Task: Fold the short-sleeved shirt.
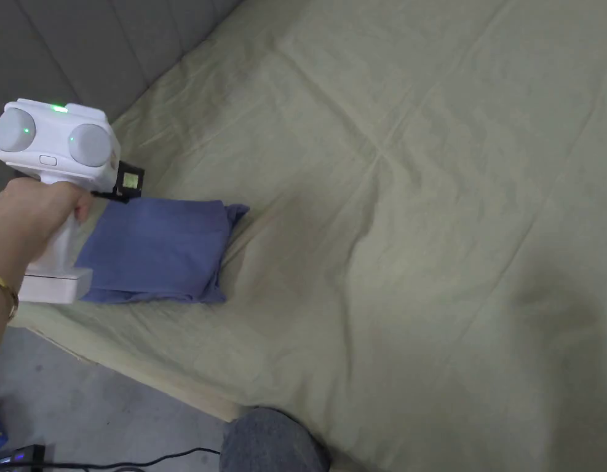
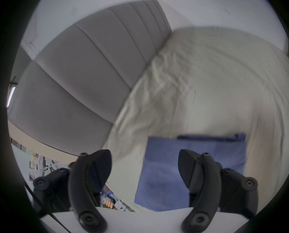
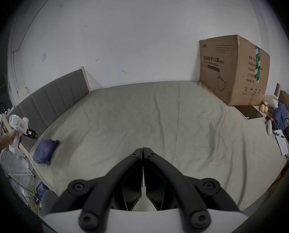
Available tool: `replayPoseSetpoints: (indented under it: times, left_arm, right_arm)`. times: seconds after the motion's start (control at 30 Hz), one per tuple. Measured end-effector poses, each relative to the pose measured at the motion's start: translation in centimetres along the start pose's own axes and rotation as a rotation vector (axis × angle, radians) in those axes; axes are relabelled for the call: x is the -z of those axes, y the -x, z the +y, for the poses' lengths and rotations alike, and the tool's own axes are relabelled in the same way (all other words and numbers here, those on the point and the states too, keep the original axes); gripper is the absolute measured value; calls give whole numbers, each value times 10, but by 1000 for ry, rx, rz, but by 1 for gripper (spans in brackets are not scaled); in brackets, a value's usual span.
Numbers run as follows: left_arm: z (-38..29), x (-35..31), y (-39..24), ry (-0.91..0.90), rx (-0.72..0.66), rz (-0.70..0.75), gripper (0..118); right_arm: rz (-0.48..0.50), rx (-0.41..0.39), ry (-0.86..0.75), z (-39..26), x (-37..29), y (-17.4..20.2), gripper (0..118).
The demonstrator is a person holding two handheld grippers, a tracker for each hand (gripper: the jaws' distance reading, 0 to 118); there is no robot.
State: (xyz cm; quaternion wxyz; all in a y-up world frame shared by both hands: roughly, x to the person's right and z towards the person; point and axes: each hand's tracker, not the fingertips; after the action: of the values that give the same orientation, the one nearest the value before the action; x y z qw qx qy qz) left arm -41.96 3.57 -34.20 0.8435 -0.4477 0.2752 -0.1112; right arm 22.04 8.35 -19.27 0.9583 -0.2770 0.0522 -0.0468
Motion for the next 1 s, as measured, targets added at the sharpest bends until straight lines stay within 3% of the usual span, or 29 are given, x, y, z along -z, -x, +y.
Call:
replayPoseSetpoints:
  times: [0.07,0.1,0.13,0.2,0.33,0.43,0.57,0.7,1.0]
  left_arm:
    - [7,-38,-4,-122,-100,-12,71]
    - [8,-58,-4,-206,-171,-38,52]
    - [8,-77,-4,-274,-243,-68,24]
    - [16,-114,-10,-375,-325,-142,3]
    - [10,-195,-42,-592,-334,-242,0]
    - [-2,-254,-79,-692,-263,-319,0]
    - [-12,-308,-127,-784,-272,-448,0]
    - [-33,-345,-171,-860,-220,-510,0]
    - [-87,-367,-235,-833,-108,-600,0]
  right_arm:
    - [4,-6,-16,4,-5,-2,0]
    - [0,-19,-34,7,-8,-3,0]
    - [-2,-28,-45,10,-12,-4,0]
    - [1,-33,-77,18,-23,-11,0]
    - [-19,-59,-176,35,-53,-28,0]
    - [-46,-80,-259,49,-79,-40,0]
    - [-81,-57,-338,58,-110,-62,0]
    - [-145,-78,-384,54,-127,-72,0]
    - [-233,-125,-430,18,-133,-69,0]
